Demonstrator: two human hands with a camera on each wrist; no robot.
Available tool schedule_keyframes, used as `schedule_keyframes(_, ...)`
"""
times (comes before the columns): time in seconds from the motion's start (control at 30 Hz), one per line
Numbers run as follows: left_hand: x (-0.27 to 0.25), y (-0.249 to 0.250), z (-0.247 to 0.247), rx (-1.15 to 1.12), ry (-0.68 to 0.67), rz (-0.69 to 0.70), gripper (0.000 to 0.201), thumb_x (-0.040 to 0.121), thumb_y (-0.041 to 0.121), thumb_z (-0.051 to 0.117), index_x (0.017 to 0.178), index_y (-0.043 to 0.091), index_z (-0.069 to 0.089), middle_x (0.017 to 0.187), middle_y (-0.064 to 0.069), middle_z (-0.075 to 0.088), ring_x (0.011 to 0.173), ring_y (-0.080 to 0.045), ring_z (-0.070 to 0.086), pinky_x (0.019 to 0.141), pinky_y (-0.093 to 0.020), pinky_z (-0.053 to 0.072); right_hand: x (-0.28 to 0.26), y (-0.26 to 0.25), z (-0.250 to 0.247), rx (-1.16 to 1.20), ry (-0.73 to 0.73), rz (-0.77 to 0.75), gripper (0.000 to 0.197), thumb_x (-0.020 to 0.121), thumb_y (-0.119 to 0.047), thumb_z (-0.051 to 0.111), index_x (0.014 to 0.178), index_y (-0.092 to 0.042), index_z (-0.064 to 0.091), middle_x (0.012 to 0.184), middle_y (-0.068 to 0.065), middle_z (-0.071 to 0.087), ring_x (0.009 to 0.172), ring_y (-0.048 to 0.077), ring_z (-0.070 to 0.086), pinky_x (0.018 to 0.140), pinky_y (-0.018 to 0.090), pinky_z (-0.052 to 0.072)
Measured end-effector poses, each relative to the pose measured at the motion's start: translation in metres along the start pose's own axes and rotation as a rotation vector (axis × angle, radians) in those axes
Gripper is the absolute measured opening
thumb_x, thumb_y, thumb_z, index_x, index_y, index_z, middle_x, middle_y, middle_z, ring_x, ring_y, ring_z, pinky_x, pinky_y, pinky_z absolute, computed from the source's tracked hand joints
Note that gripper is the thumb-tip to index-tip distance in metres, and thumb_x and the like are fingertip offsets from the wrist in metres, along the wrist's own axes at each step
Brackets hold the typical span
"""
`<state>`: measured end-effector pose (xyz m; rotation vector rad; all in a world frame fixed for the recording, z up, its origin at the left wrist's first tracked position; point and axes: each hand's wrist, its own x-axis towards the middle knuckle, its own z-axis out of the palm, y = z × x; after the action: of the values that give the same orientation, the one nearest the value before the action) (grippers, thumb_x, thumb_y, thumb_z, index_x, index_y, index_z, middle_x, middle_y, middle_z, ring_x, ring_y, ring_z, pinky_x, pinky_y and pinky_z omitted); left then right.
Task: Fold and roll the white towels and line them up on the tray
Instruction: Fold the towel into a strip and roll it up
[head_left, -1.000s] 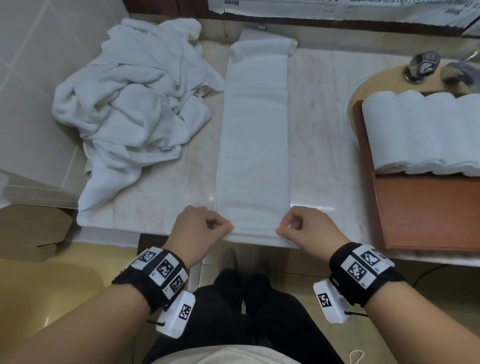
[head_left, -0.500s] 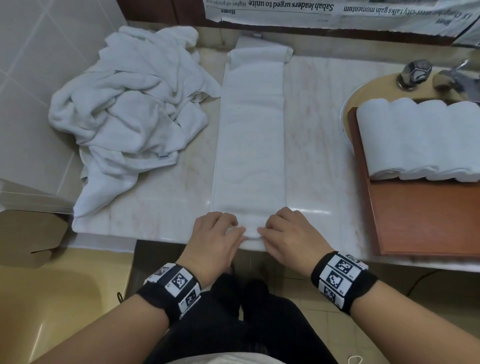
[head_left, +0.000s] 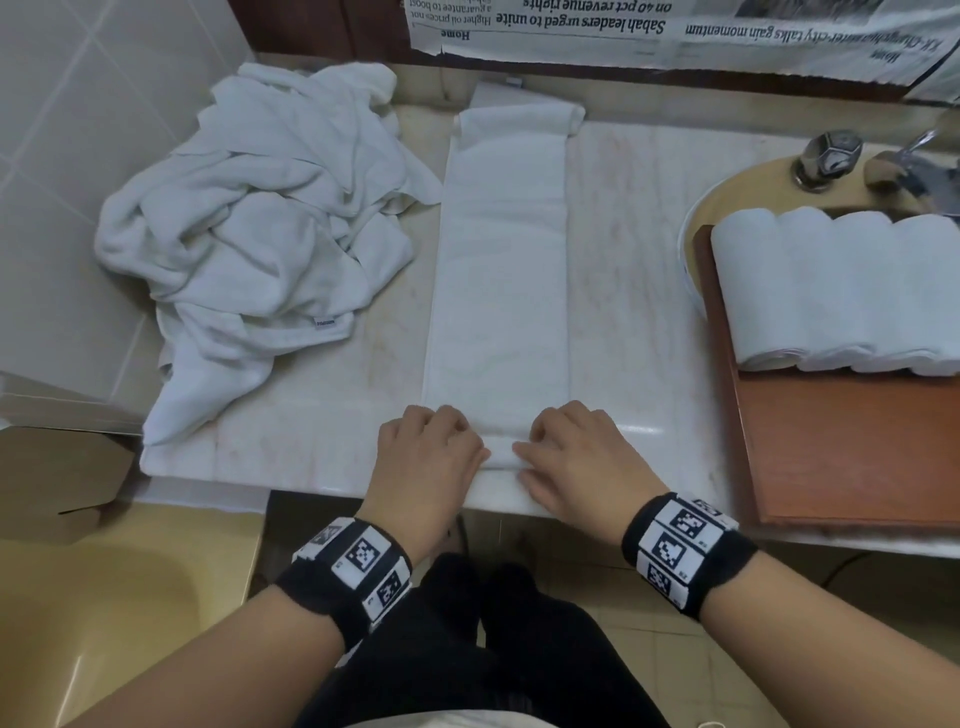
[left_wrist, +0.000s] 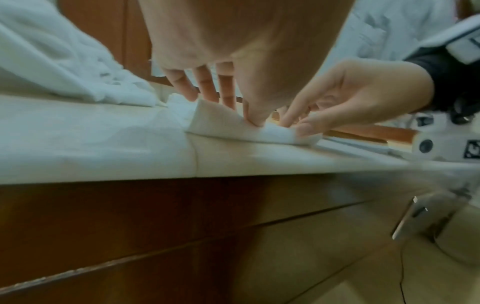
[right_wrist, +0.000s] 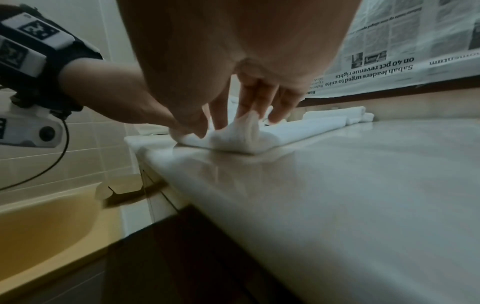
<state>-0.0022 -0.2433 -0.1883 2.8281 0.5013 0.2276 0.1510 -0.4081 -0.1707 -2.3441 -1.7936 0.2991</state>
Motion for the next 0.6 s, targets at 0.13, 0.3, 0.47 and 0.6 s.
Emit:
schedule_keyframes(0.13,-0.008,-0.007,0.001,0.046,0.029,0.09,0.027,0.095,0.046,0.057,0.099,0.025,0.073,0.113,0.0,0.06,0.1,-0.026,0.049,0.081,-0.042,0.043,0.003,0.007,0.007,0.008,0.035,-0.059,0.016,0.083,-0.019,0.076,0.1,-0.017,0.075,0.09,-0.002,0.065,0.086,0.027,0.055,0.066,0.04,0.049)
schedule_keyframes(0.3,0.017,-0.026,-0.002,0.035,-0.122,0.143,0.034,0.1,0.044,0.047,0.1,0.024,0.074,0.095,0.005,0.062,0.089,-0.024,0.051,0.073,-0.037,0.037,0.016,0.021,-0.009,0.282,-0.142,0.083,0.024,0.101,-0.025,0.058,0.123,-0.019,0.066,0.108,-0.001,0.066,0.1,0.022,0.058,0.09,0.033,0.048)
schedule_keyframes(0.47,0.05,-0.026,-0.019,-0.013,-0.378,0.026,0.037,0.101,0.051,0.05,0.097,0.022,0.071,0.09,0.003,0.066,0.085,-0.024,0.059,0.078,-0.041,0.047,0.019,0.015,-0.009,0.227,-0.102,0.127,0.024,0.098,-0.021,0.06,0.122,-0.024,0.066,0.119,0.0,0.052,0.092,0.022,0.058,0.079,0.034,0.052)
schedule_keyframes(0.6,0.039,-0.012,-0.013,0.074,-0.118,0.048,0.019,0.092,0.037,0.072,0.083,0.02,0.073,0.087,0.001,0.063,0.079,-0.029,0.054,0.062,-0.04,0.044,0.016,0.007,-0.002,-0.047,0.062,0.081,0.026,0.084,-0.023,0.071,0.109,-0.015,0.072,0.114,0.01,0.058,0.097,0.03,0.055,0.073,0.039,0.048)
